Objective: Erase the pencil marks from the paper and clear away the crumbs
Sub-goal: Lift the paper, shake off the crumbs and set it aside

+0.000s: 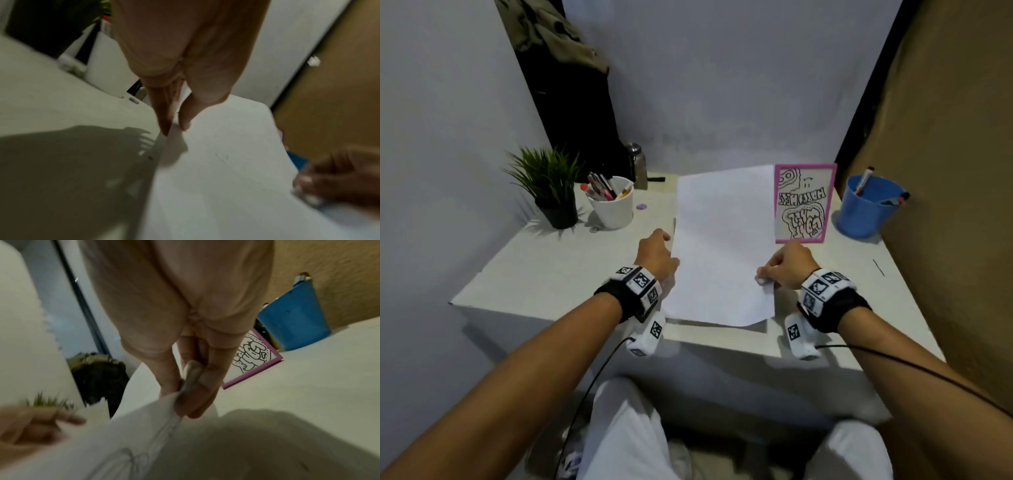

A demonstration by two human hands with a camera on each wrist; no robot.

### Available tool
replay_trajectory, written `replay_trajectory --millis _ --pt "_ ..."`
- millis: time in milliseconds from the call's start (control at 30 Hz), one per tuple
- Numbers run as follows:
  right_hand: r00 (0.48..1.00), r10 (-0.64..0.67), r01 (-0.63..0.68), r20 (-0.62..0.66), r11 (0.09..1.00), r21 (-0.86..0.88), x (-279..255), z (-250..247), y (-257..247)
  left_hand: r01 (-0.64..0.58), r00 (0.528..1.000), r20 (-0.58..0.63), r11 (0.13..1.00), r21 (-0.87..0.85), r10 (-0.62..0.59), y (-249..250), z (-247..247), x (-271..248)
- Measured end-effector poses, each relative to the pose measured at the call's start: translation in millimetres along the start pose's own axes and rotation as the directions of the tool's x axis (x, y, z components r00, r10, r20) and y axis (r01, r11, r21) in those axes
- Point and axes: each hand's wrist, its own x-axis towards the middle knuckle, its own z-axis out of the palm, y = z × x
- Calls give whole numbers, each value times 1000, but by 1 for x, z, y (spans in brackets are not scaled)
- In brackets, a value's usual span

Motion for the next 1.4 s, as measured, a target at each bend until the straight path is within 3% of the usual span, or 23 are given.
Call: replay_trajectory --millis 67,133,233,300,367,433,533,567,667,700,733,767,867,933,967,1000,1100,1133,1167,1267,1300,1333,1400 --pt "1000 22 -21 17 998 -66 -2 11 -2 -118 992 82 943 310 97 -4 9 -1" --pt "999 37 -33 40 996 -89 -2 18 -4 -373 928 241 748 550 285 0 17 -9" --pt "997 50 -45 63 995 -85 0 25 -3 -725 679 590 523 448 437 13 33 -38" --pt "997 48 -43 59 995 -94 1 26 -2 -807 530 760 498 317 376 19 48 -60" --pt "996 60 -53 66 993 -106 2 25 -1 -820 458 837 506 268 300 17 59 -73" --pt "994 65 -56 86 992 -110 5 22 0 -796 501 818 521 308 282 7 57 -67" --pt "993 63 -52 97 993 -109 6 22 0 -687 678 698 537 490 230 -6 39 -47" --pt "993 61 -50 97 992 -112 6 23 1 -692 681 694 514 506 233 -5 37 -47" --pt "993 59 -47 103 992 -113 6 23 0 -792 497 828 525 310 260 7 47 -64" --pt "992 59 -46 113 992 -115 6 23 0 -788 458 853 557 261 250 8 50 -70" --pt "991 58 -44 120 992 -118 6 22 0 -778 462 851 575 255 248 6 50 -69" --pt "991 53 -38 127 992 -118 5 21 0 -753 506 829 591 289 239 1 48 -63" --pt "991 51 -37 122 992 -117 4 21 0 -570 730 674 646 508 115 -16 28 -31" --pt "991 52 -37 125 992 -123 3 21 -2 -511 795 601 623 593 81 -18 20 -20" --pt "990 51 -35 131 992 -125 3 21 -2 -553 773 624 604 573 115 -12 20 -24" --pt "989 52 -35 137 991 -126 4 20 -3 -621 716 679 592 514 162 -3 25 -32" --pt "989 58 -38 137 989 -144 4 19 -2 -737 506 838 606 298 203 16 44 -63" --pt "989 62 -42 136 989 -145 4 19 -2 -739 488 850 612 282 198 14 47 -65" --pt "989 64 -44 136 989 -143 5 19 -1 -727 508 840 616 303 188 9 46 -60" --pt "988 59 -40 141 990 -134 4 19 -1 -586 718 688 625 516 105 -8 35 -30" --pt "988 58 -39 143 991 -128 3 20 -1 -557 760 642 607 567 97 -8 33 -25" --pt "988 55 -36 142 991 -129 4 20 -1 -573 760 638 588 571 121 -3 34 -25" --pt "990 51 -31 134 989 -143 5 21 -1 -670 667 722 571 474 184 18 45 -38"
